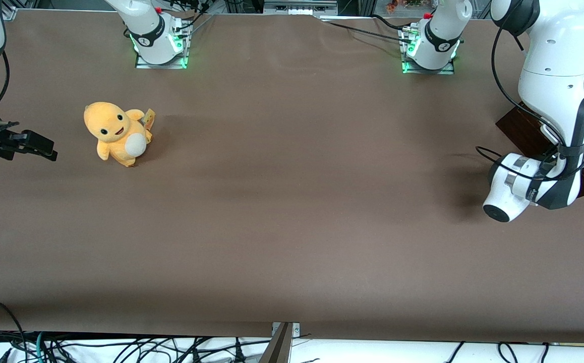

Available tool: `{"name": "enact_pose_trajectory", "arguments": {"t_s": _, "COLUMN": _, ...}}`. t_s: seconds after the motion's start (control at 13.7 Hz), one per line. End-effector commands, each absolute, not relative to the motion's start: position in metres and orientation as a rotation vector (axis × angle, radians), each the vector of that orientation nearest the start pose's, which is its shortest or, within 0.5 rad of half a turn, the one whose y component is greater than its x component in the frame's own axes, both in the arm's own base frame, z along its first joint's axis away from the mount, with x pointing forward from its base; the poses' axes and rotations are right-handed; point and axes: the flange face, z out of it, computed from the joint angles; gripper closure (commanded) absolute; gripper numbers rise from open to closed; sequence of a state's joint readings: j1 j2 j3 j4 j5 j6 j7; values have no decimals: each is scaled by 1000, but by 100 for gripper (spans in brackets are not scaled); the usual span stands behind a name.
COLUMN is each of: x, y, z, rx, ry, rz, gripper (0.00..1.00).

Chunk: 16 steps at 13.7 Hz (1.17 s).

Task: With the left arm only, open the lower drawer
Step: 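Close the left gripper around the white bar handle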

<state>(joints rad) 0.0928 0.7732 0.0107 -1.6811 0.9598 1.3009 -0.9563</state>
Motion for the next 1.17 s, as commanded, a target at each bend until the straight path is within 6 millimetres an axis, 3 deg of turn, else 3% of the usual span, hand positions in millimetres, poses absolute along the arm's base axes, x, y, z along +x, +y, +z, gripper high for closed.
{"name": "enact_pose_trajectory", "arguments": {"t_s": 0.0, "x": 552, "y": 159, "z": 176, "rx": -1671, "ry": -627, "rz": 598, "gripper": 66}}
{"name": "enact_pose_trajectory", "arguments": {"t_s": 0.29, "x": 557, "y": 155, "z": 181, "rx": -1697, "ry": -655, "rz": 618, "gripper": 84}}
{"name": "enact_pose_trajectory", "arguments": {"t_s": 0.44, "x": 556, "y": 150, "z": 181, "rx": -1697, "ry": -658, "rz": 636, "gripper": 74}}
{"name": "enact_pose_trajectory", "arguments": {"t_s": 0.51, "x": 556, "y": 150, "z": 182, "rx": -1699, "ry": -656, "rz": 638, "gripper": 85}}
{"name": "enact_pose_trajectory", "arguments": {"t_s": 0.66, "x": 555, "y": 152, "z": 182, "rx": -1699, "ry": -661, "rz": 642, "gripper": 93}}
{"name": "enact_pose_trajectory", "arguments": {"t_s": 1.1, "x": 557, "y": 152, "z": 183, "rx": -1701, "ry": -641, "rz": 641, "gripper": 98}}
